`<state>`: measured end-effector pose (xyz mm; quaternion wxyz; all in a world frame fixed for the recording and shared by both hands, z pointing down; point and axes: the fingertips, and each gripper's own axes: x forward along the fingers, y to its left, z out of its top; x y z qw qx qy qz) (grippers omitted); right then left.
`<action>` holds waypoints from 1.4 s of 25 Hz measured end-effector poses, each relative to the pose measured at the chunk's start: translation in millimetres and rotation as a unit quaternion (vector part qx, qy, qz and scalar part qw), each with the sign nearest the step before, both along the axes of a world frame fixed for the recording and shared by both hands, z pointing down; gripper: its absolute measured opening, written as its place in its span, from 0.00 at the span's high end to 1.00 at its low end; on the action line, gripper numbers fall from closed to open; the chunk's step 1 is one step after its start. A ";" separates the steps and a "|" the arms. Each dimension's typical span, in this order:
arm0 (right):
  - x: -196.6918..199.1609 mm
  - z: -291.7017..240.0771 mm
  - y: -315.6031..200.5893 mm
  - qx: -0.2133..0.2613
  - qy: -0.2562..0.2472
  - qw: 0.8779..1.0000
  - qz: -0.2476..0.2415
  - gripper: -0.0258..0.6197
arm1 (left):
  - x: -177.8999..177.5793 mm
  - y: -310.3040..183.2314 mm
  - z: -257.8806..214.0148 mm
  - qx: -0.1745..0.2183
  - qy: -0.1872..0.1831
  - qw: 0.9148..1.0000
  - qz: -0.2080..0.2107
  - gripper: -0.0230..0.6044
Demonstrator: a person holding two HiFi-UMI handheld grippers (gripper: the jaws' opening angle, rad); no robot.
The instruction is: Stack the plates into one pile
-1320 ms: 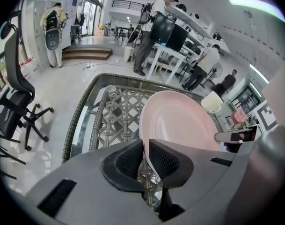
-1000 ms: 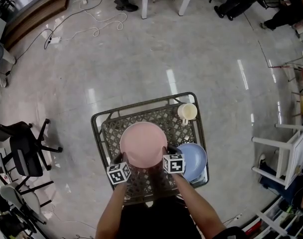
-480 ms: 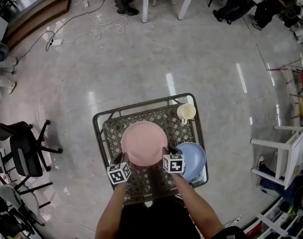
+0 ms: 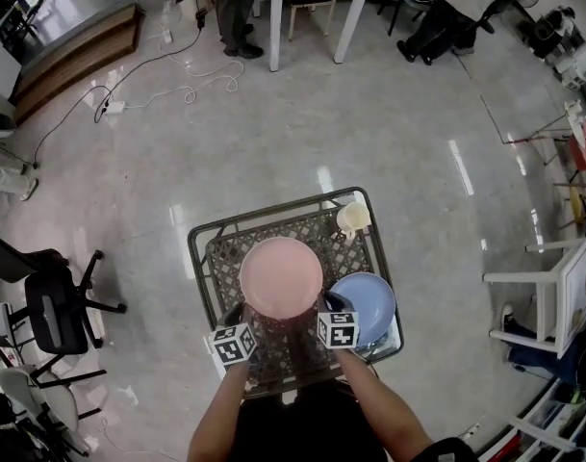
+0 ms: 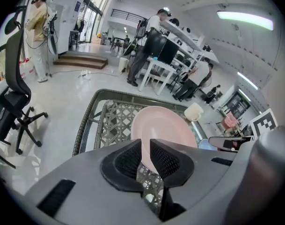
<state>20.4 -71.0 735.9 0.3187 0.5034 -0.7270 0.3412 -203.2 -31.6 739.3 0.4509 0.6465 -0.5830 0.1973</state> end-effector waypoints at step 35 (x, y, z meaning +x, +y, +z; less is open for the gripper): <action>0.6 -154.0 212.5 0.156 -0.060 0.982 0.085 0.95 | 85.3 149.0 -136.4 0.149 0.048 0.972 0.174 0.94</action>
